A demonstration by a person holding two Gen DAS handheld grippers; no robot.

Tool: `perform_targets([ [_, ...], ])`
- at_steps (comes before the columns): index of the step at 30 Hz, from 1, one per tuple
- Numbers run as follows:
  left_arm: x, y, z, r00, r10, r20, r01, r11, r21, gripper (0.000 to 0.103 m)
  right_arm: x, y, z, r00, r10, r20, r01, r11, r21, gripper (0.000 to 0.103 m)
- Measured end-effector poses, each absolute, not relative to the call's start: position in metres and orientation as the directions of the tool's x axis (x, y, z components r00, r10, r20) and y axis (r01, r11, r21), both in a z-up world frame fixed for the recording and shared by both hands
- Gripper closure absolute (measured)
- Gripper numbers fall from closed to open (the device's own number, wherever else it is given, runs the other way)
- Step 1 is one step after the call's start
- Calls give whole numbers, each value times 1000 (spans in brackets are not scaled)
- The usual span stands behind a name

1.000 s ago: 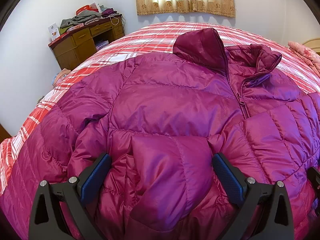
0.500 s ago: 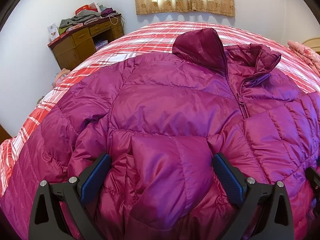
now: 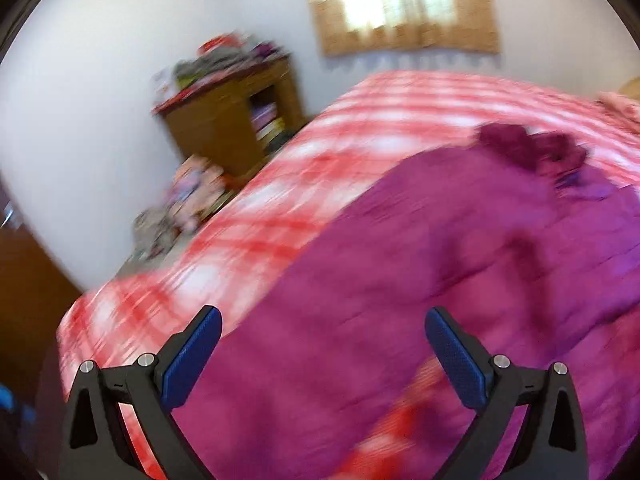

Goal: Fold large clothes
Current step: 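Grasp the other sleeve with the left gripper and fold it across the body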

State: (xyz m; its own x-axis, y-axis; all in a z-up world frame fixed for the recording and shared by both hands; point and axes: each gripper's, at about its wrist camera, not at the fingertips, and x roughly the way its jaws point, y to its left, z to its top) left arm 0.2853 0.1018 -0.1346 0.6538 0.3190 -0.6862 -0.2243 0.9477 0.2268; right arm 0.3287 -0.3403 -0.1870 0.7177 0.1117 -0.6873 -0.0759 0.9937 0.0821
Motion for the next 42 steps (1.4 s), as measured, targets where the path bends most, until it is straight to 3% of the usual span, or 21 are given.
perform_targets([
  [5,241,178,-162,557,355,-751,-334,924,188,1,294,-345,-188,733,79,-675,-78,996,32,25],
  [9,225,202,-187,522,206,-828,-335,942,23,1,278,-344,-186,761,66,-646,-77,997,12,23],
  [12,226,191,-197,540,160,-827,-299,954,-11,3,276,-340,-184,770,69,-635,-83,997,8,23],
  [13,226,183,-195,559,176,-810,-292,956,6,16,276,-339,-184,772,67,-632,-83,997,4,23],
  [14,226,178,-192,571,219,-791,-298,953,49,45,273,-338,-184,775,65,-629,-83,997,1,23],
  [16,230,178,-187,572,215,-792,-278,959,59,90,271,-339,-182,780,63,-623,-82,997,-2,23],
  [21,248,212,-145,601,389,-699,-415,899,144,90,265,-357,-180,793,26,-609,-41,999,-11,23],
  [27,269,200,-109,643,422,-639,-399,897,190,91,266,-387,-180,800,-22,-600,23,1000,-7,23],
  [33,274,144,-61,761,351,-546,-299,936,186,91,270,-422,-189,778,-153,-610,141,988,-67,23],
  [38,285,74,-33,828,229,-512,-155,971,184,91,269,-441,-194,762,-151,-630,183,983,-14,23],
  [42,297,10,-21,858,129,-498,-45,983,177,91,270,-433,-196,755,-179,-631,180,982,-63,23],
])
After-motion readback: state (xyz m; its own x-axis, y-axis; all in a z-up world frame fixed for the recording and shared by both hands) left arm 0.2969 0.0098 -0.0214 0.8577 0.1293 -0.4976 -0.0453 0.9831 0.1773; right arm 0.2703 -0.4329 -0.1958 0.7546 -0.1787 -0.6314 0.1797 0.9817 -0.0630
